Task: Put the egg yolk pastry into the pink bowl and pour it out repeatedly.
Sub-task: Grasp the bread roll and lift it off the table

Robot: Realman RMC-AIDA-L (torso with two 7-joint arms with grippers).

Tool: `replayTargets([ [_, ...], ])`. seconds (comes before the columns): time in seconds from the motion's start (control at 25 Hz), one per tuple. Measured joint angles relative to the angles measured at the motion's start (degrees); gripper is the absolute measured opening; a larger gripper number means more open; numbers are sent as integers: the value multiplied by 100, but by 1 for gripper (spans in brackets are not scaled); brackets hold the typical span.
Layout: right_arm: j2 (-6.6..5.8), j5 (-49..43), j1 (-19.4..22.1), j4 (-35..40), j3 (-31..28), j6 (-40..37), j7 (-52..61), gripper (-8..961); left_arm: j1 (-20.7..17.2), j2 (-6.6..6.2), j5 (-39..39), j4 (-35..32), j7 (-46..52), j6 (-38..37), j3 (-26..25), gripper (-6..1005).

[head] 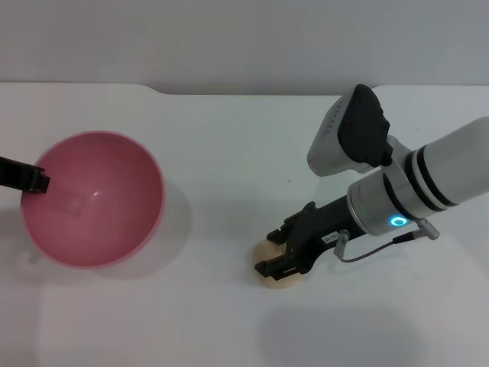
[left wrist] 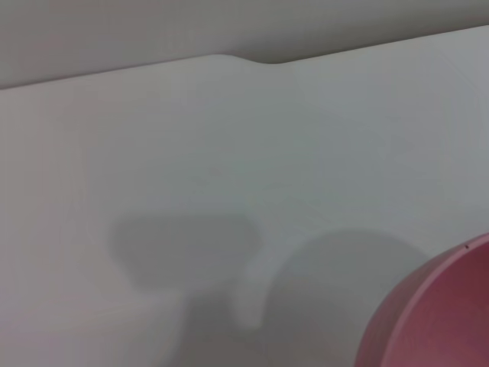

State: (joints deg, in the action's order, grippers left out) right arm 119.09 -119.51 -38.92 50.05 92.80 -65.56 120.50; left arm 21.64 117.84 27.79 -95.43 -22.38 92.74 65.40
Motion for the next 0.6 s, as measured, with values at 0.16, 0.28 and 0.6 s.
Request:
replayTargets([
  [0.16,-23,-134,30,-5,2,-8,76,589,20,-3,-2,2,-6,-4,0,-1],
  [0.28,-11,-392,53,18,4,-12,178,588,31,-4,-3,8,-8,-6,0,-1],
  [0.6,-29,-481,48,100,-137,-233,336,453,49,-7,-2,19,-11,-27,-5,-1],
])
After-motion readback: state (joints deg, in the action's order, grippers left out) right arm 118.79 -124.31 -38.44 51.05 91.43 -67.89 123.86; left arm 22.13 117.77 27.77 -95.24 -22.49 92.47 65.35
